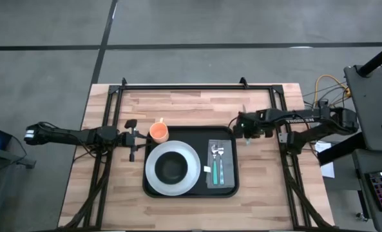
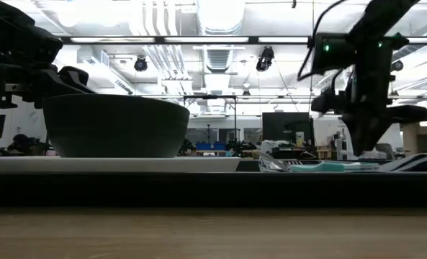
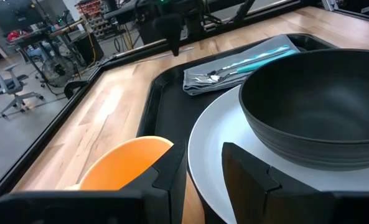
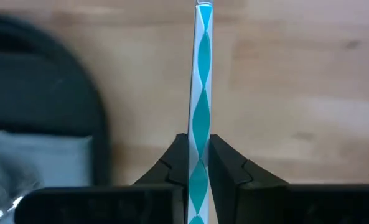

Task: Set up tray
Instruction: Put the blue knife on the right side of the gray napkin

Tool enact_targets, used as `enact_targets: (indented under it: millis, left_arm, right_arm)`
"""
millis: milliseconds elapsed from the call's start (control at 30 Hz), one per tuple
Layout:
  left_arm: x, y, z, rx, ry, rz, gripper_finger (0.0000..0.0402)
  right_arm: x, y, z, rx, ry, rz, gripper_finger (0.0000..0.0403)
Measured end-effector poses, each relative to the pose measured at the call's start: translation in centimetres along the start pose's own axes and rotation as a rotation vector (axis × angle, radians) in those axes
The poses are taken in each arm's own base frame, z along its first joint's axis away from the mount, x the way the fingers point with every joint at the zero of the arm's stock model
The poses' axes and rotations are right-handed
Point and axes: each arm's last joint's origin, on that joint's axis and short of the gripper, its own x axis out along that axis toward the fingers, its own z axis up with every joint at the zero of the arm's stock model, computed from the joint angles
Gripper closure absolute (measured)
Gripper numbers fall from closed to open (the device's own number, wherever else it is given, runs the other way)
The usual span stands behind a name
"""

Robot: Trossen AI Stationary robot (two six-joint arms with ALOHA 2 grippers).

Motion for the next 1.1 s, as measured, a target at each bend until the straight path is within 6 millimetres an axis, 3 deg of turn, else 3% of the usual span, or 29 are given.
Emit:
enact_targets:
  millis: [433,767,900,1100]
  left_arm:
    - [0.0,0.0,0.0,0.000,0.000,0.001,0.0317]
    - [0.0,0.0,0.0,0.000,0.000,0.000,0.0317]
    - [0.0,0.0,0.0,0.000,0.000,0.000,0.0317]
    - [0.0,0.0,0.0,0.000,0.000,0.001,0.0317]
  right_arm:
    - [-1.3,1.7,-5.2,0.106,0.044,0.057,0.0379]
    - [-1.4,2.0,-10.9,0.192,0.074,0.106,0.0379]
    - [-1.5,3.4,-12.8,0.195,0.060,0.054,0.0379]
    - [-2.3,7.0,-14.4,0.167,0.066,-0.009,0.0379]
